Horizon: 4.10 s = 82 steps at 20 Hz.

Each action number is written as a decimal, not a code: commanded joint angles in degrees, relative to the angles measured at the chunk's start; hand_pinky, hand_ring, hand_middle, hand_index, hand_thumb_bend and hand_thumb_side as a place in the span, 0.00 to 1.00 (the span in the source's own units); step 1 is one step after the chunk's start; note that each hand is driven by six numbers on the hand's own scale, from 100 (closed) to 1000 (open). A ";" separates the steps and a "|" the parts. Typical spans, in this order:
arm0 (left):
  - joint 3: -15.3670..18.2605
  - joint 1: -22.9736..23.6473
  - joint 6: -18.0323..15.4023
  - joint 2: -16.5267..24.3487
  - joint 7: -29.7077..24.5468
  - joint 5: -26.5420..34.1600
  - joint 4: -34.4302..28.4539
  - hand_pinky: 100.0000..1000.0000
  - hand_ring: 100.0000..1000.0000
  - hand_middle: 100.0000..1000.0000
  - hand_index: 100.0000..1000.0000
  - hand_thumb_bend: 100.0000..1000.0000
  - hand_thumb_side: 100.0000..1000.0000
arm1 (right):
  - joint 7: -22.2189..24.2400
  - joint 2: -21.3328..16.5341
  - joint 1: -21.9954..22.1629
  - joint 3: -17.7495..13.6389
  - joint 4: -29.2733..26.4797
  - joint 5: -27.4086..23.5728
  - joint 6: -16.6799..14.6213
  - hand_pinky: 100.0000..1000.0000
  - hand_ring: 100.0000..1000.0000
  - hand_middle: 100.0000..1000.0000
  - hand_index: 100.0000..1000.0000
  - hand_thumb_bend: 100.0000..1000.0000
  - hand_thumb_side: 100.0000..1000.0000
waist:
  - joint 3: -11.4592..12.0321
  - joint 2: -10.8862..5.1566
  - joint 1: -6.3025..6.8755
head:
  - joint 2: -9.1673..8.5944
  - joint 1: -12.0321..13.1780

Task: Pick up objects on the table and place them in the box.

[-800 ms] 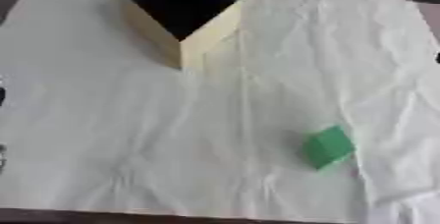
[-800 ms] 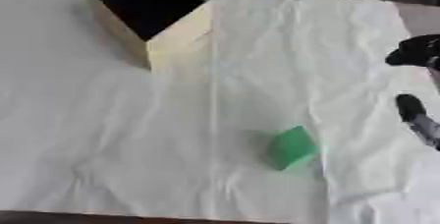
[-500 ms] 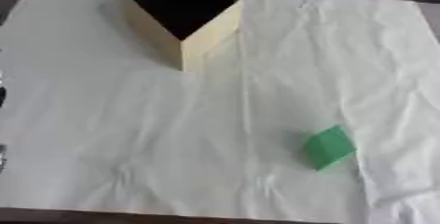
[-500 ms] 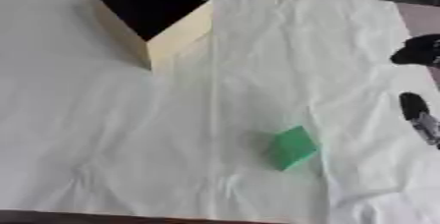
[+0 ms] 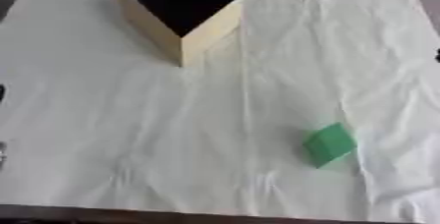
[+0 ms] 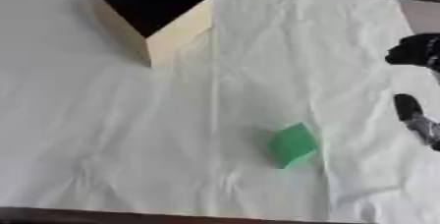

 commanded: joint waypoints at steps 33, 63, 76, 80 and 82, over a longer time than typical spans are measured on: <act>-1.20 -1.32 0.06 0.37 -2.16 1.80 -0.87 0.57 0.58 0.73 0.74 0.27 0.62 | 24.73 -8.81 -12.28 16.73 -0.82 -7.41 9.10 0.87 0.96 0.84 0.99 0.32 0.28 | 1.81 0.29 -0.04 | -0.27 -3.46; -2.58 -2.06 0.38 -0.55 -3.81 2.45 -0.87 0.57 0.57 0.73 0.74 0.25 0.64 | 32.33 -5.53 -18.89 22.85 -0.82 -4.19 17.66 0.85 0.94 0.81 0.99 0.29 0.34 | 4.20 2.88 -1.21 | -2.01 -5.16; -2.80 -1.91 0.67 -0.72 -4.50 2.48 -0.87 0.57 0.57 0.73 0.73 0.25 0.64 | 35.53 -4.89 -18.18 24.33 -0.82 -4.73 18.46 0.82 0.84 0.68 0.87 0.23 0.39 | 4.46 3.39 -1.19 | -2.20 -5.36; -2.83 -1.83 0.76 -0.76 -4.64 2.51 -0.87 0.57 0.57 0.73 0.73 0.25 0.64 | 33.90 -4.52 -18.47 24.01 -0.82 -6.73 19.71 0.77 0.77 0.52 0.73 0.12 0.38 | 4.44 3.41 -1.21 | -2.14 -5.34; -2.87 -1.78 0.82 -0.83 -4.71 2.55 -0.87 0.57 0.57 0.73 0.73 0.24 0.64 | 32.07 -4.43 -18.63 23.66 -0.82 -7.09 20.78 0.75 0.74 0.45 0.67 0.08 0.34 | 4.38 3.42 -1.25 | -2.13 -5.23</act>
